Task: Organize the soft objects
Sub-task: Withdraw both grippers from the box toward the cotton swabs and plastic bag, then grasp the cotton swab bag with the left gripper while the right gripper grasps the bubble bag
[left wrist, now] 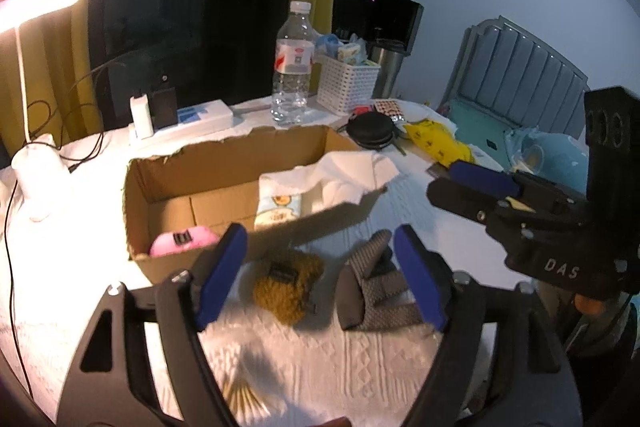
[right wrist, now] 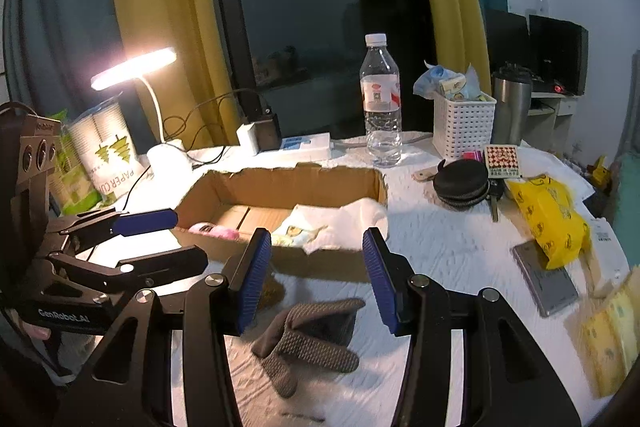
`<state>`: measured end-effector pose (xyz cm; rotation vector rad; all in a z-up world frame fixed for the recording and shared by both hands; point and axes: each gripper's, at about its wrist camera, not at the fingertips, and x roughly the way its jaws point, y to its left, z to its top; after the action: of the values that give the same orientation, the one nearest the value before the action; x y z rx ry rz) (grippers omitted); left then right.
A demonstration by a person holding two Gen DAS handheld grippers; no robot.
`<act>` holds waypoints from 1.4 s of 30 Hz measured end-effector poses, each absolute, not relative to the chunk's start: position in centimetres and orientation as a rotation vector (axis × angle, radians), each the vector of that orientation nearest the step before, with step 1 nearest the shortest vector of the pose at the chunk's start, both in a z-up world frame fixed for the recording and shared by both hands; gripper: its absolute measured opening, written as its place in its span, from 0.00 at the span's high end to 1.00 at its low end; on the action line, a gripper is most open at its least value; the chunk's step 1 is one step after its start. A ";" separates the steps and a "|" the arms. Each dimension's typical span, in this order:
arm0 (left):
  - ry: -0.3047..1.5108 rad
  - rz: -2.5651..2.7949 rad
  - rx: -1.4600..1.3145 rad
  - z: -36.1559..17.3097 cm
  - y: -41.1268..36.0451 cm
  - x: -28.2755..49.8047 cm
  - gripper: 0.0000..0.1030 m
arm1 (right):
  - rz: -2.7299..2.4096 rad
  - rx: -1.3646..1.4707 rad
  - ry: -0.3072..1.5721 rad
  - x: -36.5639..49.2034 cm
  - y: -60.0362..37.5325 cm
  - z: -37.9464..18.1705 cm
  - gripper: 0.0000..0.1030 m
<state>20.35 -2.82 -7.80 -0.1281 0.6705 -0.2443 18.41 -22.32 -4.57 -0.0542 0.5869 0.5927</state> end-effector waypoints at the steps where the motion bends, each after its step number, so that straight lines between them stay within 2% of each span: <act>1: 0.671 -0.243 -0.129 -7.9 -2.8 20.0 0.25 | 0.591 -0.058 0.592 18.1 -22.3 -4.7 0.51; 24: 0.801 -0.143 -0.166 -13.7 -0.1 14.2 0.24 | 0.557 -0.061 0.704 12.7 -23.7 -10.1 0.50; 36: 0.912 0.023 -0.119 -16.9 1.4 15.7 0.24 | 0.561 -0.116 0.796 13.3 -23.7 -13.3 0.50; 38: 0.939 0.027 -0.109 -17.6 1.3 16.2 0.24 | 0.578 -0.121 0.807 13.3 -23.9 -13.7 0.44; 42: 0.956 0.007 -0.100 -18.2 1.0 16.9 0.24 | 0.612 -0.089 0.827 13.6 -24.3 -14.2 0.43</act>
<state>16.92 0.95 -18.20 -0.1002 0.9556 0.0069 13.64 -24.27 -14.21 -0.0894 0.8271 0.6124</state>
